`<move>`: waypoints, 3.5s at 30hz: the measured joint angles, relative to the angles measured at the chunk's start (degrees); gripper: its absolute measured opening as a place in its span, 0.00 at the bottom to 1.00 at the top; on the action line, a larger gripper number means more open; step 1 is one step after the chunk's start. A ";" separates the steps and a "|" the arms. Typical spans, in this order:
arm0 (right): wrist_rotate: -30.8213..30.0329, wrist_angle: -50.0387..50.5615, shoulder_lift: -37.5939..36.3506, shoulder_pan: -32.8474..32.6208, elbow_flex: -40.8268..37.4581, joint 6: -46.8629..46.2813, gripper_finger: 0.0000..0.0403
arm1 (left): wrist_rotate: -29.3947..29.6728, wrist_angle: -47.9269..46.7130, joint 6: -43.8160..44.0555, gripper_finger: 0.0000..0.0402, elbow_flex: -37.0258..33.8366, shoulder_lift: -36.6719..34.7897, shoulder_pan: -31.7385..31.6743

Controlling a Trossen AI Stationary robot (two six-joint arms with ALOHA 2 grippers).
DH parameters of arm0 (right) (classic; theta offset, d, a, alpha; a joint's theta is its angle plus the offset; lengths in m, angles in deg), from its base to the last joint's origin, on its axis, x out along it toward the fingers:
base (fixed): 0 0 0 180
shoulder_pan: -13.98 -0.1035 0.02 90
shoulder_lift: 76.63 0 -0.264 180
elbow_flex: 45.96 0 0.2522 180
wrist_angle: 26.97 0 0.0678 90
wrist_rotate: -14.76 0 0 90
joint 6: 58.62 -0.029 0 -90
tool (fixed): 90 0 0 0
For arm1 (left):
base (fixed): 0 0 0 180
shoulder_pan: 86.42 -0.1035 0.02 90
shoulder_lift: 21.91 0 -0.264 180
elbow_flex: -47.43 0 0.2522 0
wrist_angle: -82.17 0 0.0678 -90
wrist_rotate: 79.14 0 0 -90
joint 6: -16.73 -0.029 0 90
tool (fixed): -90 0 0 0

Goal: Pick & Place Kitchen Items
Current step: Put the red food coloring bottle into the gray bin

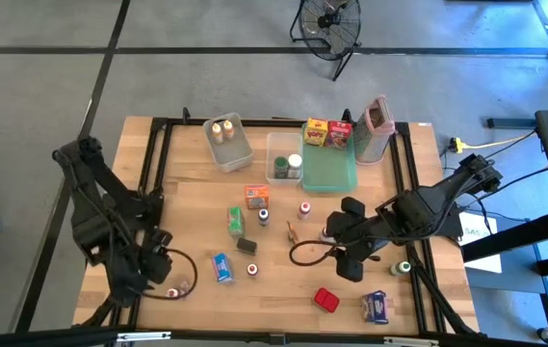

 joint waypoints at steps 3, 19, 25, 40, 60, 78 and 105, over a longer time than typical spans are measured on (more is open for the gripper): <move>0.00 0.17 0.00 0.49 0.00 1.64 0.59 | -0.81 -0.01 3.68 0.60 0.00 0.88 0.50; 3.50 0.38 -0.01 -1.25 0.00 4.33 0.59 | -0.78 -0.18 4.76 0.60 0.00 14.08 3.99; 3.50 -0.45 0.00 -2.66 0.00 4.39 0.59 | -0.76 0.69 5.10 0.60 0.00 18.89 3.97; 3.50 -0.70 -0.02 -3.01 0.00 4.53 0.59 | 2.11 3.48 3.63 0.60 -0.93 20.60 3.95; 3.48 -0.68 -0.02 -2.68 0.00 4.56 0.59 | 3.50 7.30 1.64 0.60 -4.15 20.60 4.06; 3.50 -2.19 -0.02 -2.37 0.00 4.11 0.59 | 4.50 10.38 4.98 0.60 -8.00 20.04 6.07; 3.54 -3.41 -0.02 -0.08 0.00 6.03 0.59 | 6.69 11.27 4.54 0.60 -8.00 19.97 6.57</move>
